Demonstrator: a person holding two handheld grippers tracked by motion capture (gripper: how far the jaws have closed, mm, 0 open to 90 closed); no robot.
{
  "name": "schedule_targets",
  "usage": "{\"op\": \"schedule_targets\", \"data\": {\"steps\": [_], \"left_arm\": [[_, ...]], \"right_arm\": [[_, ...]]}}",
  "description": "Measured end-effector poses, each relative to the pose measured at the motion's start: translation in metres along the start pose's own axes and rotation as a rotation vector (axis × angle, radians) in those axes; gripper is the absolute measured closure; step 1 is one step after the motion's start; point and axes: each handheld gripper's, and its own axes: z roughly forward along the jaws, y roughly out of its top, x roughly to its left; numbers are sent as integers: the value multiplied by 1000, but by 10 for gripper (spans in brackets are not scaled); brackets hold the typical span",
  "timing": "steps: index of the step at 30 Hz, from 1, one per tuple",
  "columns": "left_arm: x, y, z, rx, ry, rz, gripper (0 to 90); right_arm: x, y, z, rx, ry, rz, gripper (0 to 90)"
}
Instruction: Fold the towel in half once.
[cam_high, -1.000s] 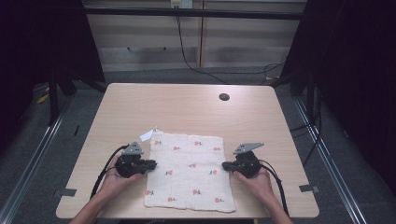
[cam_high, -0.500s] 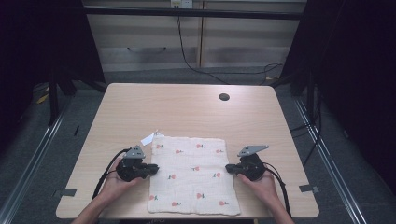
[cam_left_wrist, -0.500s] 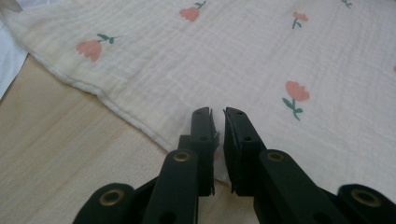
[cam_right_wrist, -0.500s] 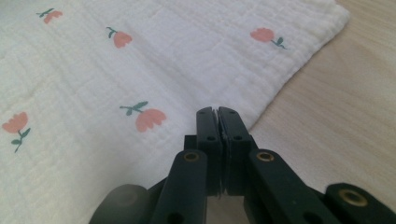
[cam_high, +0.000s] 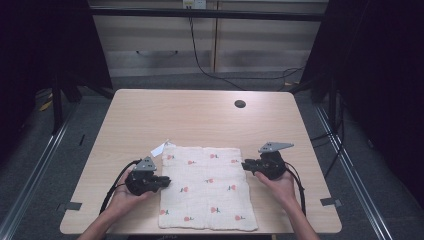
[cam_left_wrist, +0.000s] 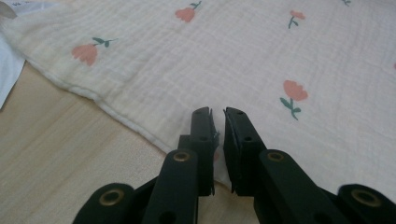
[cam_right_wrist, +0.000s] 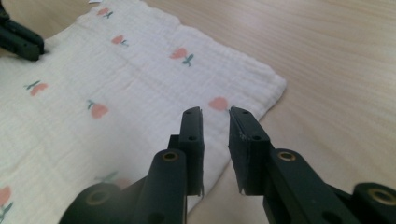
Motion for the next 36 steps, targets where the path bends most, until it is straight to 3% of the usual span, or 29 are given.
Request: {"op": "schedule_targets", "data": {"steps": [12,20,29,36], "left_arm": [[2,0,1,-9,-16,-3,815],[1,1,0,3,-16,10,814],[2,2,1,4,-22,3,809],[3,8,2,18,-48,-1,701]], "right_arm": [[-31,33,36,2,-28,17,709],[-42,31,62,62,-45,17,678],[-42,29,70,72,-47,3,679],[-38,27,70,76,-24,-5,849]]}}
